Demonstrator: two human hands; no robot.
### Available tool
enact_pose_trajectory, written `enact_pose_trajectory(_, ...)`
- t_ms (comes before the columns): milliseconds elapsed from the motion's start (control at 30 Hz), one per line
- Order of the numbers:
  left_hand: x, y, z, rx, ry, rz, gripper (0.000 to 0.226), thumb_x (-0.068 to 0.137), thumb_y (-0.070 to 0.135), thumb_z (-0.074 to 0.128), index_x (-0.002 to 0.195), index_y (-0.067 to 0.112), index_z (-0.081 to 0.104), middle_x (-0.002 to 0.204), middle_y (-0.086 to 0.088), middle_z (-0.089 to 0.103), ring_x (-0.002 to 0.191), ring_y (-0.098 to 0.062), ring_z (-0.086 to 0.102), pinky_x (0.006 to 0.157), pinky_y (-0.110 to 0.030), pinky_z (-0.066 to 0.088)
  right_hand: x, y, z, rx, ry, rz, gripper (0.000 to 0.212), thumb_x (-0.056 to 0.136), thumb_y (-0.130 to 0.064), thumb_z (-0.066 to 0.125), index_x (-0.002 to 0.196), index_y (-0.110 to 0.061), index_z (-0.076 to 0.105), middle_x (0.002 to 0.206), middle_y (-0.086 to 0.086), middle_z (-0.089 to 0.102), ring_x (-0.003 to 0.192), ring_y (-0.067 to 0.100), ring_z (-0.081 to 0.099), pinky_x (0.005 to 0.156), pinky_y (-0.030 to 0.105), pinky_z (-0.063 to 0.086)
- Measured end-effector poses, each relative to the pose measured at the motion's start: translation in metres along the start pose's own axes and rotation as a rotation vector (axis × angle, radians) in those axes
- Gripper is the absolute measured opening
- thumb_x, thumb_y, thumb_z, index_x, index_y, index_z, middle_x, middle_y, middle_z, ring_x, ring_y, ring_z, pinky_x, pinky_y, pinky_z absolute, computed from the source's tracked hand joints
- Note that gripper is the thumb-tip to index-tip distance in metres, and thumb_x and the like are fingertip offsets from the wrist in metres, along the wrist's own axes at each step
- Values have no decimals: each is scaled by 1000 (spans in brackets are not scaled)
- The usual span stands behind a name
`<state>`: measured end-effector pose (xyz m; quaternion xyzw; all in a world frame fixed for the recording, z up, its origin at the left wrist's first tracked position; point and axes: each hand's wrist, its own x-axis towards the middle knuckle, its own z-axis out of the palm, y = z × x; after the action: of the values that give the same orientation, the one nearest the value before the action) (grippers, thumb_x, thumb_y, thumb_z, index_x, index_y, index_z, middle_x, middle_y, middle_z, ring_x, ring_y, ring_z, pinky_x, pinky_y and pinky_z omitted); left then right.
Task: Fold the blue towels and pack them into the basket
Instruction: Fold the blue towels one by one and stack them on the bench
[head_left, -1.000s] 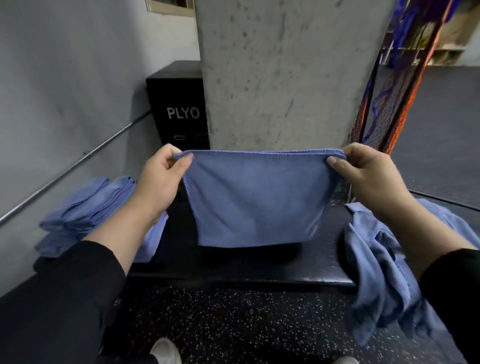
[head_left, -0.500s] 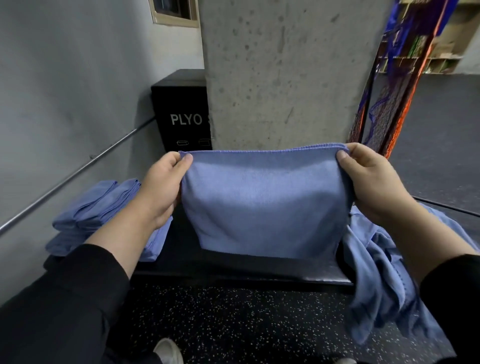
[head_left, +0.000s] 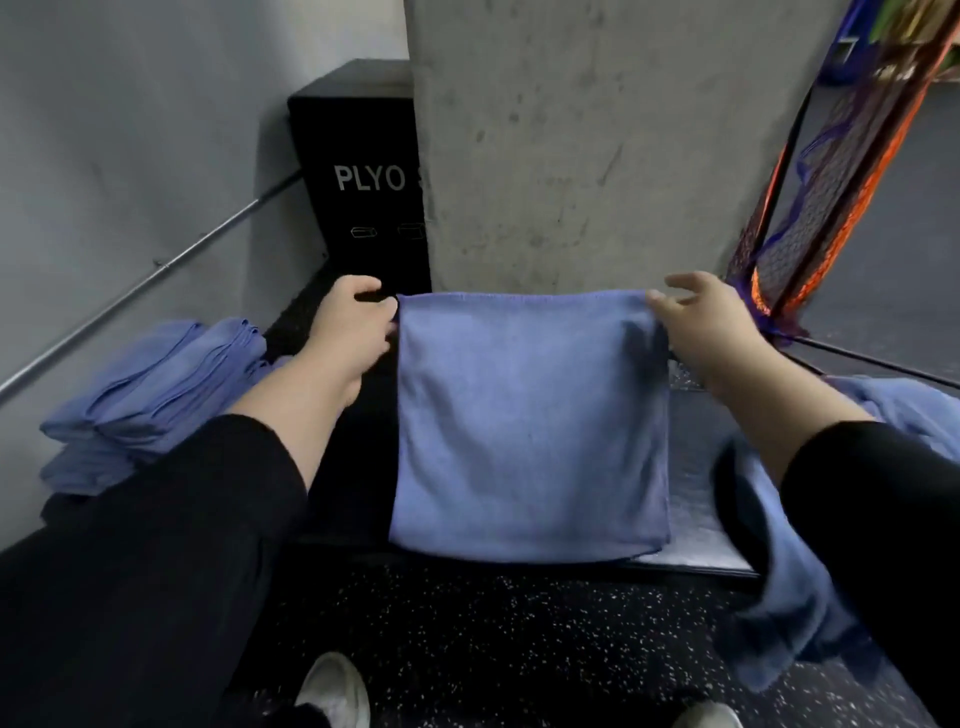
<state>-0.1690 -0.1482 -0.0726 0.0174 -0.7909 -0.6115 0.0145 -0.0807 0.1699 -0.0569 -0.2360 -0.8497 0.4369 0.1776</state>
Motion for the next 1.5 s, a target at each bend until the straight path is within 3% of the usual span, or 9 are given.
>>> enact_pose_trajectory(67, 3, -27, 10, 393, 24, 116, 30, 98, 20, 59, 128, 20, 57, 107, 1, 62, 92, -19, 61, 78, -30, 46, 0, 22, 26, -243, -51, -60, 50, 94, -32, 65, 137, -11, 54, 126, 15, 64, 112, 33, 61, 97, 39, 48)
enact_pose_trajectory(167, -8, -64, 23, 762, -315, 338, 29, 96, 26, 63, 125, 23, 63, 119, 0, 60, 111, -22, 58, 91, -32, 44, -31, 55, 60, -469, -277, -225, 37, 94, -32, 65, 126, -14, 61, 118, 9, 63, 106, 32, 62, 89, 34, 45)
enact_pose_trajectory(333, -29, -104, 30, 1192, -743, 290, 60, 99, 55, 49, 154, 38, 34, 166, 5, 21, 153, -18, 18, 120, -49, 24, -72, 96, 82, -749, -594, -361, 45, 93, -45, 60, 131, -21, 58, 140, 0, 49, 121, 26, 56, 94, 38, 49)
enact_pose_trajectory(433, -29, -112, 24, 1220, -800, 262, 70, 101, 58, 43, 160, 39, 11, 169, 11, -6, 155, -9, -5, 124, -53, 5, -77, 108, 78, -725, -565, -398, 57, 97, -45, 57, 147, -20, 47, 155, -1, 35, 133, 25, 48, 105, 34, 42)
enact_pose_trajectory(633, -34, -112, 24, 1263, -810, 252, 67, 104, 55, 33, 161, 37, 1, 167, 13, -14, 154, -9, -12, 123, -55, -1, -75, 126, 68, -756, -600, -400, 65, 102, -51, 43, 158, -23, 26, 167, -8, 13, 154, 13, 13, 125, 37, 14)
enact_pose_trajectory(767, -39, -117, 20, 1278, -745, 294, 65, 105, 53, 30, 161, 33, 4, 169, 7, -12, 154, -9, -13, 125, -51, -4, -85, 131, 53, -612, -341, -274, 57, 97, -39, 60, 147, -16, 45, 157, 5, 39, 138, 29, 45, 108, 45, 42)
enact_pose_trajectory(833, -44, -116, 18, 1292, -696, 393, 63, 106, 51, 31, 161, 31, 10, 169, 3, -6, 154, -9, -9, 125, -47, -3, -88, 134, 46, -649, -220, -222, 40, 92, -42, 64, 123, -17, 58, 126, 7, 60, 115, 34, 56, 90, 46, 49)
enact_pose_trajectory(1100, -73, -121, 33, 1289, -830, 441, 66, 106, 55, 25, 161, 34, -3, 168, 4, -16, 152, -7, -17, 123, -38, -8, -91, 131, 37, -454, -266, 52, 29, 85, -33, 75, 70, -20, 53, 68, -6, 58, 65, 16, 51, 58, 32, 32)
enact_pose_trajectory(1500, -82, -120, 20, 1255, -834, 369, 65, 105, 55, 25, 160, 36, -5, 166, 10, -19, 150, -4, -20, 126, -44, -7, -86, 136, 15, -342, -320, 30, 23, 84, -40, 78, 90, -23, 65, 85, -4, 70, 80, 18, 64, 67, 29, 42)
